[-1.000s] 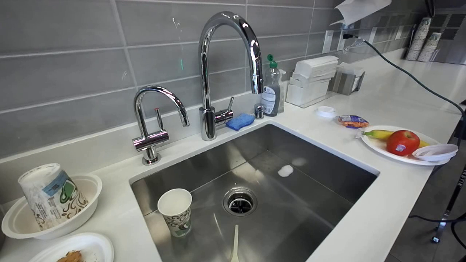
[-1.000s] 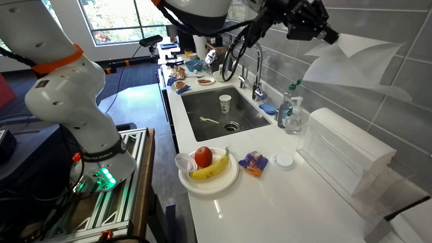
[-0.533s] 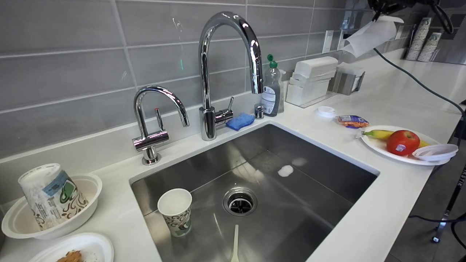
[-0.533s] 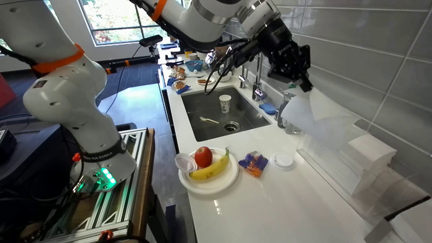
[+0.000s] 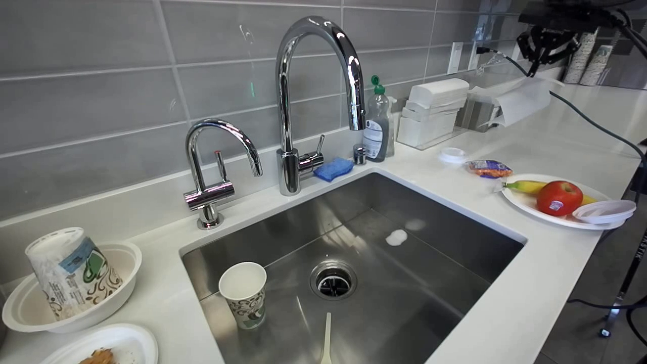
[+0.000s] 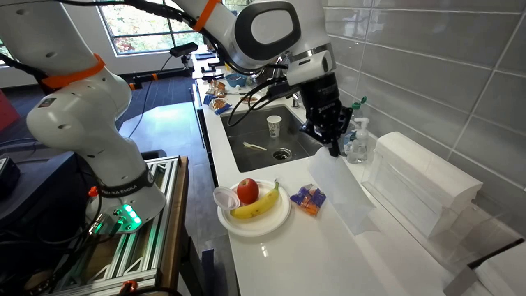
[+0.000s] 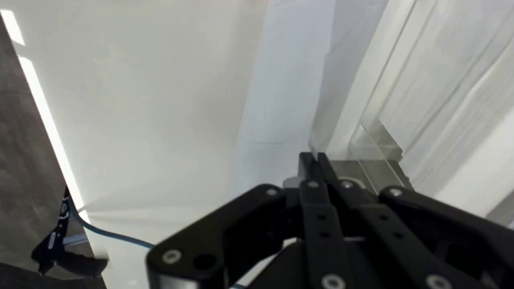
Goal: Remove a tissue from the box
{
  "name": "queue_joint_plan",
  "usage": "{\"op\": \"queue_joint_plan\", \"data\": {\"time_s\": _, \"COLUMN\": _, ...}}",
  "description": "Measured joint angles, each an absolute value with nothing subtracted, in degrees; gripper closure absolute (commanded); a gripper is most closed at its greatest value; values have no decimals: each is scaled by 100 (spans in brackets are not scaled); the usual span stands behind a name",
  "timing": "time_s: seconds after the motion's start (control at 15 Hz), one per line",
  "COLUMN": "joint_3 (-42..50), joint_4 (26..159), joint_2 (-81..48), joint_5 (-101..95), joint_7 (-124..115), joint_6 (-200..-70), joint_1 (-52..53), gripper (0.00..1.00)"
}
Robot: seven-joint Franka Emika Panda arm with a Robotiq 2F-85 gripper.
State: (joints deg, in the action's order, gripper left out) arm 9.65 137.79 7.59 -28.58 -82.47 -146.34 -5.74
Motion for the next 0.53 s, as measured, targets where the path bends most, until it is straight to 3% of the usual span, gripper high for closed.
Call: {"op": "queue_joint_plan", "data": {"time_s": 0.53, "joint_3": 856, "joint_4": 13824, "joint_2": 470, "joint_5": -930, "joint_7": -6651, "joint_6": -13392, "joint_1": -579, "gripper": 100}}
